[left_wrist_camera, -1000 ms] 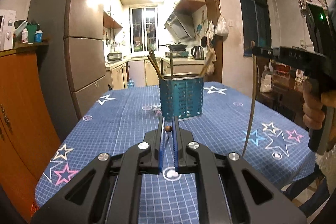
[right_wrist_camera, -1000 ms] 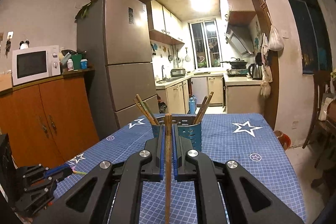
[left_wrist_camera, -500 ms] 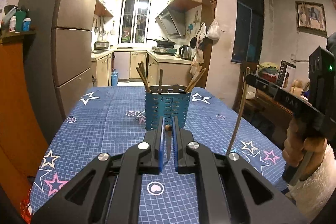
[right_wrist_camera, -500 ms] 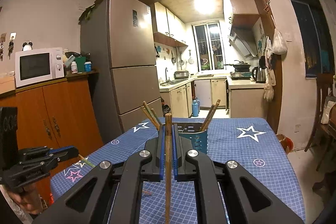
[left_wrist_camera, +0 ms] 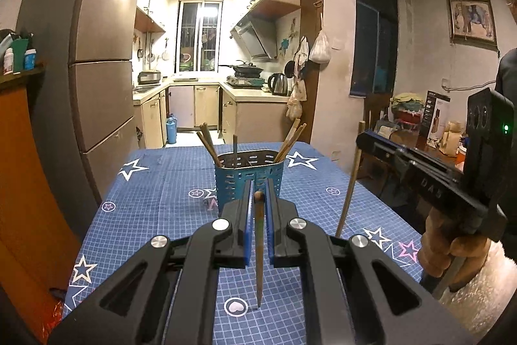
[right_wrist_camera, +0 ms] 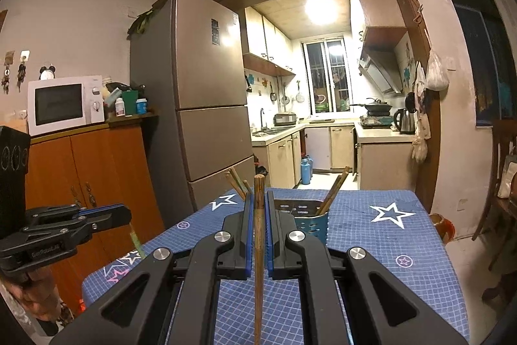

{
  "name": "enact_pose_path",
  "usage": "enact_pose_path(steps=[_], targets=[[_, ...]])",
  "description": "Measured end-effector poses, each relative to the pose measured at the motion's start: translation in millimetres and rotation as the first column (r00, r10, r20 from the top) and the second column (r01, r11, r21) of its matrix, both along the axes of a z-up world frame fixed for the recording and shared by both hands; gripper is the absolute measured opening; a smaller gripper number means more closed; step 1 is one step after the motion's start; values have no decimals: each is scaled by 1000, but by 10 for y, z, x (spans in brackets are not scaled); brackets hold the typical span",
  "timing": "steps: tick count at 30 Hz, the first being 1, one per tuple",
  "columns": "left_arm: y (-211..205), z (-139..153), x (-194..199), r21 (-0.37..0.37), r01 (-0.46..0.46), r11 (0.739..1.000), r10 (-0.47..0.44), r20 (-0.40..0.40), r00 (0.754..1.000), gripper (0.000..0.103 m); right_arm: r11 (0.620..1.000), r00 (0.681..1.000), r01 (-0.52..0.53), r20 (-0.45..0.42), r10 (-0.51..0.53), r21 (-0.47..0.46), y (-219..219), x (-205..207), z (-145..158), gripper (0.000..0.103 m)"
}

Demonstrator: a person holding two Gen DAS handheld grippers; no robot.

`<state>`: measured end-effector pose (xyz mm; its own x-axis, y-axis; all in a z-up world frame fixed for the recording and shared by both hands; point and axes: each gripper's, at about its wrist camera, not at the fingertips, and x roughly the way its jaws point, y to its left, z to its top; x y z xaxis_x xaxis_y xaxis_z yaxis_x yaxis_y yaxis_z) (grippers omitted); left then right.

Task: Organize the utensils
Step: 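Lift the chopstick upright with the left tool while the right tool carries its chopstick, then lower both held chopsticks into the teal holder with both tools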

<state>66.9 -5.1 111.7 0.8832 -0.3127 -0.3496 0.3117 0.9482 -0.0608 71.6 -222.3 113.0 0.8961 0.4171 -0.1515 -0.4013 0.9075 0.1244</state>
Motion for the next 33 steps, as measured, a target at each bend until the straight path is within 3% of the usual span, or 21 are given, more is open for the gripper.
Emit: enact_pose_path(steps=[13, 17, 25, 30, 33], targets=[[-215, 397, 277, -14, 39, 999, -39, 14, 999, 5, 1000, 1000, 9, -7, -9, 18, -18, 101, 74, 7], [-317, 639, 445, -23, 39, 999, -38, 45, 998, 5, 999, 999, 34, 11, -34, 32, -97, 229, 254, 7], [-460, 1223, 882, -27, -33, 999, 38, 189, 981, 5, 995, 990, 89, 101, -93, 46, -178, 600, 814, 7], [-520, 1412, 1225, -50, -76, 996, 86, 242, 966, 5, 988, 980, 126, 145, -137, 85, -229, 964, 1084, 7], [-545, 1360, 1493, -62, -88, 994, 100, 220, 970, 5, 985, 978, 146, 139, -158, 94, -227, 1238, 1111, 7]])
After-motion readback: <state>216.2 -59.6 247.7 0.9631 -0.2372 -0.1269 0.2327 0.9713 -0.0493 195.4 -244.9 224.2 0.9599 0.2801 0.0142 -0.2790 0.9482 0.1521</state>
